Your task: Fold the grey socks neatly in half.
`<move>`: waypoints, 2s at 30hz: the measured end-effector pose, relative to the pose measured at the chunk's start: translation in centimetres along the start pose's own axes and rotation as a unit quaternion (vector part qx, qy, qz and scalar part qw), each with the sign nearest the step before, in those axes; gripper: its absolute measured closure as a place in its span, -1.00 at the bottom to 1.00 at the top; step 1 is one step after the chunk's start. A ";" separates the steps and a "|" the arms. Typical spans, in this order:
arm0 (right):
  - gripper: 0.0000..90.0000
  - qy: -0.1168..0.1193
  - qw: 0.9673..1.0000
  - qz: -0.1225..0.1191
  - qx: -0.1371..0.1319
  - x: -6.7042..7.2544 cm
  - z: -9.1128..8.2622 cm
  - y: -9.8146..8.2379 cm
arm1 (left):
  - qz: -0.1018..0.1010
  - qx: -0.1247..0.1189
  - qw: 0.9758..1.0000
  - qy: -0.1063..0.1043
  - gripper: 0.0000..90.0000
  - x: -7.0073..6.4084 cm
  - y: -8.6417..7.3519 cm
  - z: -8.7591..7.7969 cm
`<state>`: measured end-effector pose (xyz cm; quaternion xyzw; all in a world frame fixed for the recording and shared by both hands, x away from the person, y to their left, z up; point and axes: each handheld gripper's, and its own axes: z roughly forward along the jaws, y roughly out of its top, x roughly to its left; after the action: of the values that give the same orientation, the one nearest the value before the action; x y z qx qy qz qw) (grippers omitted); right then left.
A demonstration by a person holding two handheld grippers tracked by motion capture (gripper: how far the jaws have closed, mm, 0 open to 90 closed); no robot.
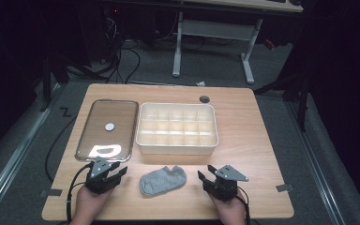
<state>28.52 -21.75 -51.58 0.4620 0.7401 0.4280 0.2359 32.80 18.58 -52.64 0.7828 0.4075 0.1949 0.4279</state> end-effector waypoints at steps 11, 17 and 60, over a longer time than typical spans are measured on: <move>0.06 -0.008 1.000 0.013 0.007 -0.4 -0.3 -0.6 | 0.015 0.004 1.000 -0.007 0.48 -0.5 0.1 0.0; 0.02 -0.007 1.000 0.017 0.006 -0.2 -0.5 -0.3 | 0.007 0.000 1.000 -0.014 0.53 -0.6 0.1 -0.1; 0.58 0.079 0.991 0.007 0.107 4.8 5.3 1.3 | 0.112 0.062 0.987 -0.095 0.91 -7.9 0.4 1.7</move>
<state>30.91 -15.06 -53.02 0.4545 0.7949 0.3830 0.1224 29.36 11.23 -52.92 0.8635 0.2862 0.1405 0.3907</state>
